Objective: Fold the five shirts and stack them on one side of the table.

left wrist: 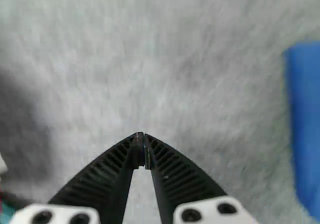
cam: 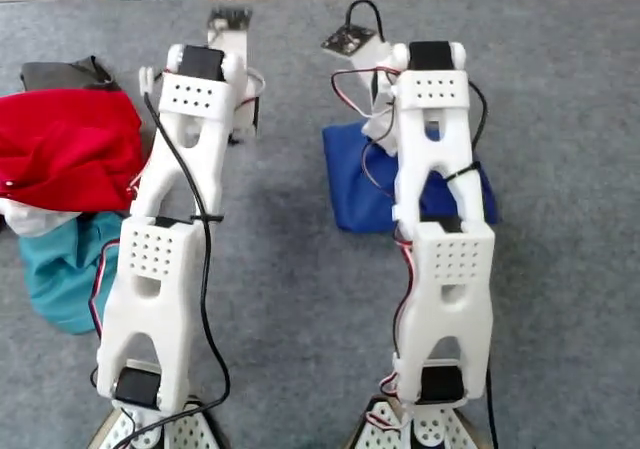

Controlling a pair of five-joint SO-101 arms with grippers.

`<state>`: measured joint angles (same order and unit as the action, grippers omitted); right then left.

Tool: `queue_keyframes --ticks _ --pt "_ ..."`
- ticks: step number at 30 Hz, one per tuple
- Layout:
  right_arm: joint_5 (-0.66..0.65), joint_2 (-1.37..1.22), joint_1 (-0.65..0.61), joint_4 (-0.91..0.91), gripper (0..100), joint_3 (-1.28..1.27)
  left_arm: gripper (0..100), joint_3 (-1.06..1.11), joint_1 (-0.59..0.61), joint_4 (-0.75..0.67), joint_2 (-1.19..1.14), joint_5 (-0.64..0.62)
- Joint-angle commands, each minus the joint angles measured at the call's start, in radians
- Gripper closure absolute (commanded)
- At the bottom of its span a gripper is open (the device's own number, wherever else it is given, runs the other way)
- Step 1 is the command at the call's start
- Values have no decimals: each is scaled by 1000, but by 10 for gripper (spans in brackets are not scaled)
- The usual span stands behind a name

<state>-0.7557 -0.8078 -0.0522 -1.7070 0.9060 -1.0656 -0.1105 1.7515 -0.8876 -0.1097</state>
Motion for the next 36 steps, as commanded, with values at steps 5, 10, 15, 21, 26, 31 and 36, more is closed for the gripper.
queue_keyframes --ticks 5,10,15,21,26,31,36 --pt "-12 -99 109 60 983 -1 971 529 1 -393 98 -14" --pt "-8 -125 219 161 983 53 971 636 1 -488 193 -15" --pt "54 -130 296 167 983 183 971 760 -25 -594 259 -6" --pt "144 -136 344 311 983 228 971 877 -28 -677 338 26" --pt "153 -160 394 419 983 245 971 944 -44 -729 385 29" --pt "147 -105 374 106 983 403 971 967 -50 -746 404 61" --pt "155 -85 313 -61 983 452 971 974 -50 -746 404 63"
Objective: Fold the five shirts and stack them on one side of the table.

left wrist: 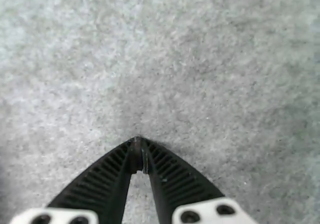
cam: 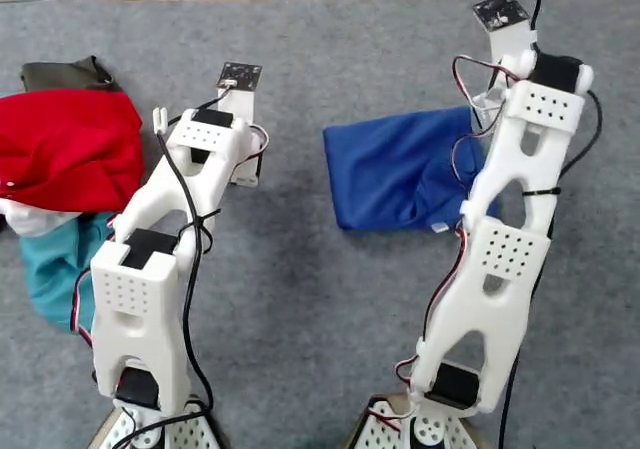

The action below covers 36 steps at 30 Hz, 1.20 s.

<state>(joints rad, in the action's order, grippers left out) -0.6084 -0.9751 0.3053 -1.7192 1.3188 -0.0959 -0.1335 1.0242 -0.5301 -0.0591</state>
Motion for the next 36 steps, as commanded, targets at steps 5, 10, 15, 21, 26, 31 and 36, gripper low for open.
queue_keyframes --ticks 5,10,15,21,26,31,36 --pt "74 90 -183 -48 983 -174 971 4 -27 -18 46 12" --pt "75 90 -249 -35 983 -300 971 1 -25 -18 46 12" --pt "71 90 -172 -40 983 -312 971 -2 -25 -18 46 12" --pt "77 108 -8 -49 984 -377 971 -5 -25 -20 46 12" --pt "71 291 92 -46 984 -657 971 -7 -25 -20 46 12" --pt "-2 483 198 -29 984 -837 971 -7 -27 -20 46 12" --pt "-37 510 292 63 984 -883 971 -7 -27 -20 46 12"
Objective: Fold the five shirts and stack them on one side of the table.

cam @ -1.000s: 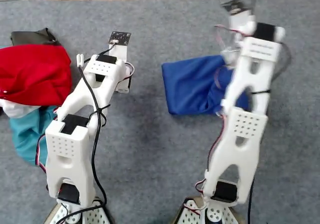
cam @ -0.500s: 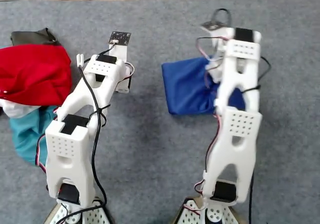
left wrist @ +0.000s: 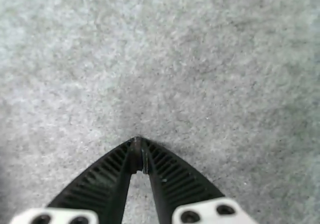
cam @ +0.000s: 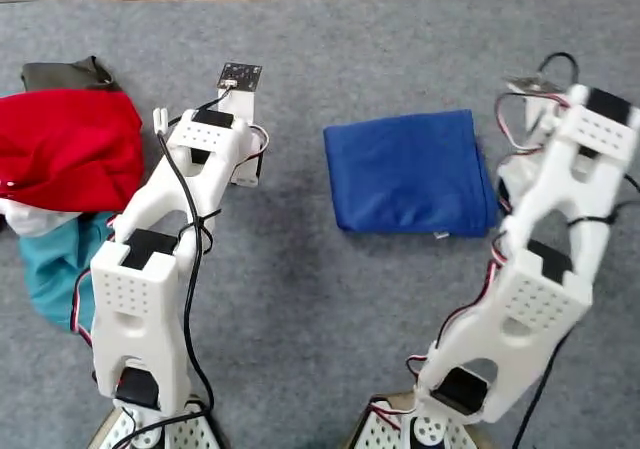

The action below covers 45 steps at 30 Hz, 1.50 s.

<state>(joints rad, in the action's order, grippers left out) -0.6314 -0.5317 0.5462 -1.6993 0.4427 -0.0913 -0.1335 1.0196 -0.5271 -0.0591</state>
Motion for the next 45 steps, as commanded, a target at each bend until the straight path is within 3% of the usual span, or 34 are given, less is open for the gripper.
queue_keyframes --ticks 1,6,10,12,15,21,26,32,38,45 --pt "-12 71 52 46 984 -4 971 -12 -27 -15 43 12" --pt "57 111 -5 -26 984 48 971 -31 -44 9 77 8" --pt "101 170 -71 -32 984 53 971 -165 -137 164 249 -61" --pt "100 183 -98 -32 984 48 971 -219 -191 138 316 -75" --pt "100 177 -107 -18 984 36 971 -231 -249 -12 305 -80" --pt "201 124 -109 160 984 -73 971 -232 -266 -316 49 -103" --pt "183 12 -77 345 984 -243 971 -407 -257 -339 -203 -198" --pt "183 -70 8 436 984 -277 971 -615 -255 -330 -413 -198" --pt "183 -68 14 381 984 -200 971 -840 -262 -104 -422 -195" --pt "184 -8 15 218 984 -1 971 -1285 -263 342 -427 -141"
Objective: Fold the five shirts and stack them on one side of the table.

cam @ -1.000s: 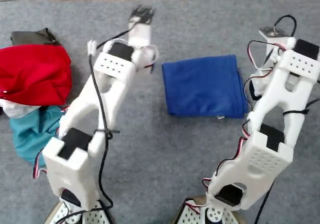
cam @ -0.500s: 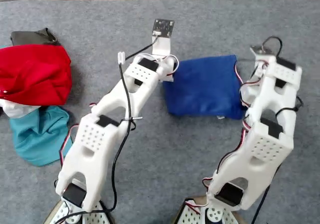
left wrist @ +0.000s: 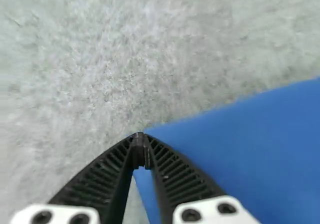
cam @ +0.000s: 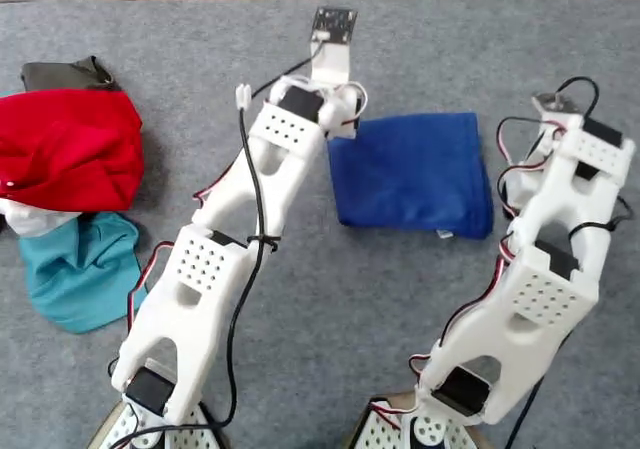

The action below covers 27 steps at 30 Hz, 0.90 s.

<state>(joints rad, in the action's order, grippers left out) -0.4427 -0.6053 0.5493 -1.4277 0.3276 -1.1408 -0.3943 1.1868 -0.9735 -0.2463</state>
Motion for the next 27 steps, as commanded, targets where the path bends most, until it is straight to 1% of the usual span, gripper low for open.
queue_keyframes --ticks 1,3,5,8,9,11,14,16,18,20,24,27 --pt "0 77 12 -69 984 147 971 -306 -2 236 15 87" --pt "0 93 6 -81 984 208 971 -443 -2 353 14 170" --pt "2 96 -9 -77 984 271 972 -536 5 440 12 232" --pt "8 71 -64 -78 979 357 972 -519 28 506 23 310" --pt "35 59 -83 -81 968 372 972 -526 45 534 23 325" --pt "118 27 -110 -127 900 397 972 -524 81 578 14 336" --pt "213 -27 -152 -198 760 403 973 -515 153 577 17 333" --pt "255 -65 -196 -206 716 397 973 -506 183 577 21 336" --pt "318 -110 -253 -196 705 403 973 -506 209 577 14 338" --pt "373 -147 -284 -172 704 404 973 -492 223 578 14 338" --pt "457 -220 -290 -117 704 403 973 -414 225 578 23 339" --pt "485 -275 -290 -103 704 403 973 -367 219 578 23 339"
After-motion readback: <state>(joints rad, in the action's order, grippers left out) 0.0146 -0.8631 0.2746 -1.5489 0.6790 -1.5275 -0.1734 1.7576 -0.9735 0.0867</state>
